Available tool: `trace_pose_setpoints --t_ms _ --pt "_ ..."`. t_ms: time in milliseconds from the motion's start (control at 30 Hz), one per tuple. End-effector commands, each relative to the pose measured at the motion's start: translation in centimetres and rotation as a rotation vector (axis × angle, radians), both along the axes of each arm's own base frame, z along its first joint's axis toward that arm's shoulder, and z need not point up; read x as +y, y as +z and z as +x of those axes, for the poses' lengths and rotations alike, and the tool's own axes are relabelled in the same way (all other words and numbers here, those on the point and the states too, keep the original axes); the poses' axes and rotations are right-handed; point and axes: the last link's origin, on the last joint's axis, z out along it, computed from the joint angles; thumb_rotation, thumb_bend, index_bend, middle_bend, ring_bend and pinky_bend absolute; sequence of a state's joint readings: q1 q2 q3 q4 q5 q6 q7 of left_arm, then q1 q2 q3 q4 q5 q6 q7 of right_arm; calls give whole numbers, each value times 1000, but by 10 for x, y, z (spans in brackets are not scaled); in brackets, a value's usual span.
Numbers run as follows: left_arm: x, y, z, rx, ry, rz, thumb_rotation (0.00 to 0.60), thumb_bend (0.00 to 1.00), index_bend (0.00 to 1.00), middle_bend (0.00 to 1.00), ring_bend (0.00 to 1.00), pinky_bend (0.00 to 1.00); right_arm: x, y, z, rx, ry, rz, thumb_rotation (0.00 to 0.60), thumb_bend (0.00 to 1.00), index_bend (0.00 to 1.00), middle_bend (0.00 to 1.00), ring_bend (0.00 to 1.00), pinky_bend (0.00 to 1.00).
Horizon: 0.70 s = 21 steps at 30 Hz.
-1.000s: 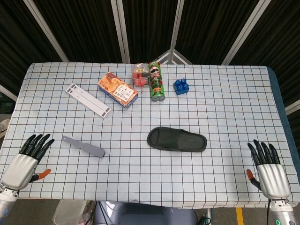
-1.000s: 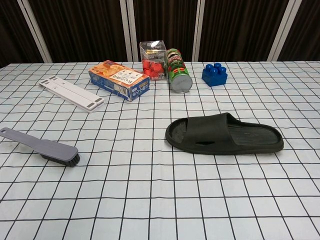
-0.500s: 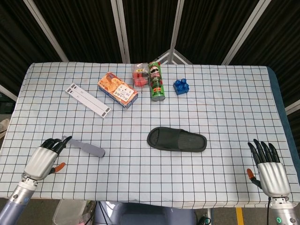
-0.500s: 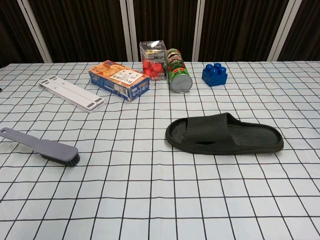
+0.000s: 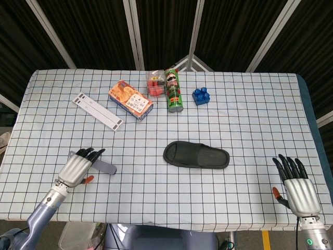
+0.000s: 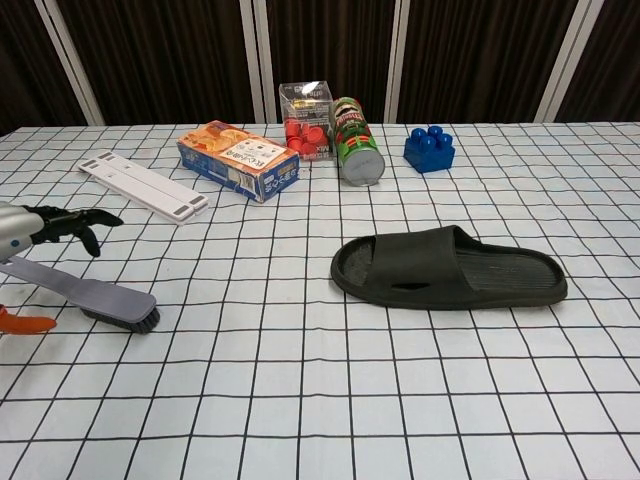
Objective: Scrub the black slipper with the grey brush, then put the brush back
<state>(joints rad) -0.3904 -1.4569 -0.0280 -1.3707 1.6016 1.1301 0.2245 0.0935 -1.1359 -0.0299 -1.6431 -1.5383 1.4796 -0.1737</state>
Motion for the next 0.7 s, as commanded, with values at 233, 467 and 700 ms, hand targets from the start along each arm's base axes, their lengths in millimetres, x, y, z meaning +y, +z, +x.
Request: trace_pose_setpoints --t_ms 233,467,700 --pt "9 -19 4 11 5 -40 600 329 103 289 178 248 -1 2 -2 1 -15 0 600 406 0 0 0 0" --pt "11 -25 6 5 0 -48 600 357 111 311 198 248 -1 3 -3 1 -23 -1 600 407 0 0 0 0" --pt "11 -29 6 -4 12 -66 600 367 122 337 218 249 -1 3 -2 2 -27 2 600 406 0 0 0 0"
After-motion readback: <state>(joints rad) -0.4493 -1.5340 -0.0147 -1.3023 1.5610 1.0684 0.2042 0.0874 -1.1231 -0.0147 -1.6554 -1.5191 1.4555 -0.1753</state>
